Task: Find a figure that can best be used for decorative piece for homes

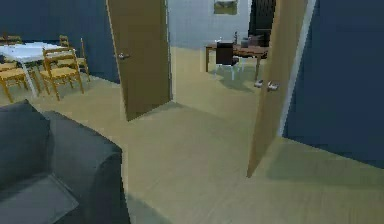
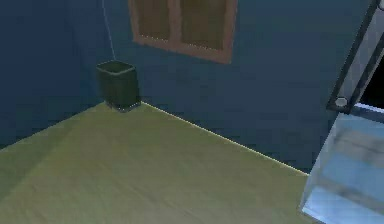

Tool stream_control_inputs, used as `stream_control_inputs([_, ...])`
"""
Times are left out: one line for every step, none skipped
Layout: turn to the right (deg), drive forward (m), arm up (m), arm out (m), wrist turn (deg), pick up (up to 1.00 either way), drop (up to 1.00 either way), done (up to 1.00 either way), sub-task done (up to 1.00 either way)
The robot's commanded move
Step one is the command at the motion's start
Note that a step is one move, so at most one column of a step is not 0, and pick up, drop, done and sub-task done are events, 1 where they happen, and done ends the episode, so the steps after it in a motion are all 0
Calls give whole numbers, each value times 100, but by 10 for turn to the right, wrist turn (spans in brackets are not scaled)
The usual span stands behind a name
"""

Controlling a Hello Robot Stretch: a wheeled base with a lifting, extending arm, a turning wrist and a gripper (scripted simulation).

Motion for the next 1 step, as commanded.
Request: stream_control_inputs([0,100,0,0,0,0,0,0,0])
